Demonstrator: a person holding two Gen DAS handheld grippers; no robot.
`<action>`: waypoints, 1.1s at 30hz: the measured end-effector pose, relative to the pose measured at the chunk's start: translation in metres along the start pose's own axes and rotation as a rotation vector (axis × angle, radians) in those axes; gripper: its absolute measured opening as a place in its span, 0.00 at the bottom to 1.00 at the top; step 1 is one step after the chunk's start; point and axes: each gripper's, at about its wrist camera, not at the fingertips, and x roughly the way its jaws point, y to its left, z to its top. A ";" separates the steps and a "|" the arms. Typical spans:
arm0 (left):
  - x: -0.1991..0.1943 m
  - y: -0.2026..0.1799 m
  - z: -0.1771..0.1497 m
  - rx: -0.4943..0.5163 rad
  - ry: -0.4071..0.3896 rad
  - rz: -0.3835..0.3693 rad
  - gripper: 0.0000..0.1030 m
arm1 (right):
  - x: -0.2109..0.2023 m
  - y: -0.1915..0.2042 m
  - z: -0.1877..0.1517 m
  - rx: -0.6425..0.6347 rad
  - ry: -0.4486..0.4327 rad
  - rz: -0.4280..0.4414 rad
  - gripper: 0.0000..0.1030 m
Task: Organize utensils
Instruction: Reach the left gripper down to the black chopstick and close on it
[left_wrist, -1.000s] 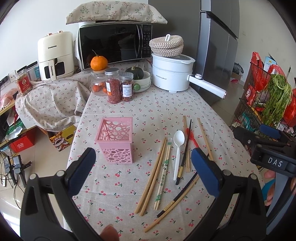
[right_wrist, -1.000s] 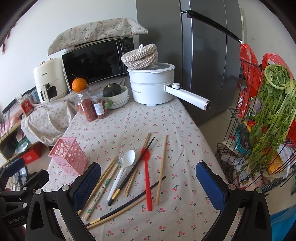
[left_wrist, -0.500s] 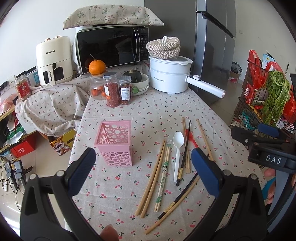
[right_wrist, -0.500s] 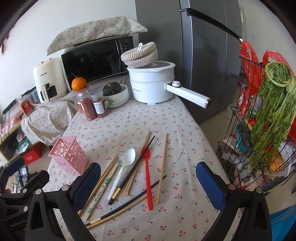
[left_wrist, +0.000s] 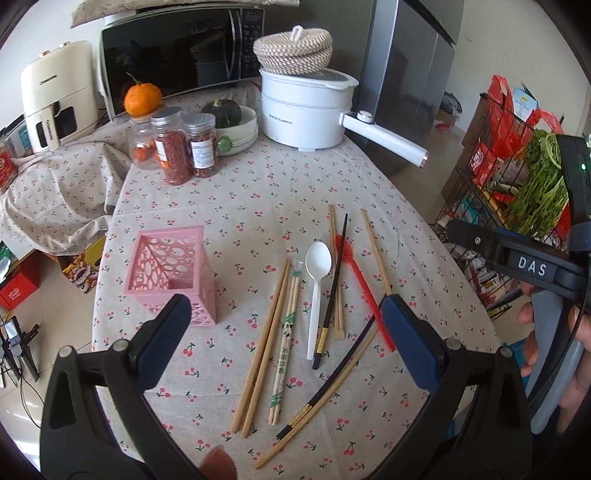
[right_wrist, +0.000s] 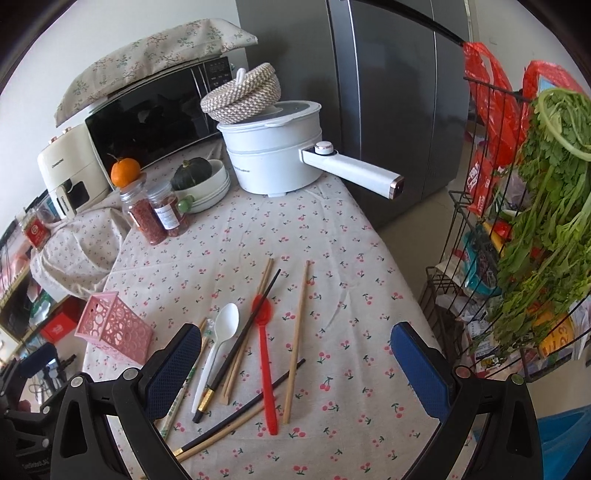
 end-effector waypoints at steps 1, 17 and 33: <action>0.007 -0.006 0.005 0.023 0.030 -0.013 0.99 | 0.008 -0.006 0.006 0.012 0.027 0.000 1.00; 0.158 -0.052 0.064 -0.015 0.405 -0.210 0.40 | 0.115 -0.063 0.026 0.129 0.327 0.062 0.71; 0.209 -0.069 0.055 0.102 0.560 -0.082 0.12 | 0.128 -0.074 0.024 0.183 0.370 0.106 0.71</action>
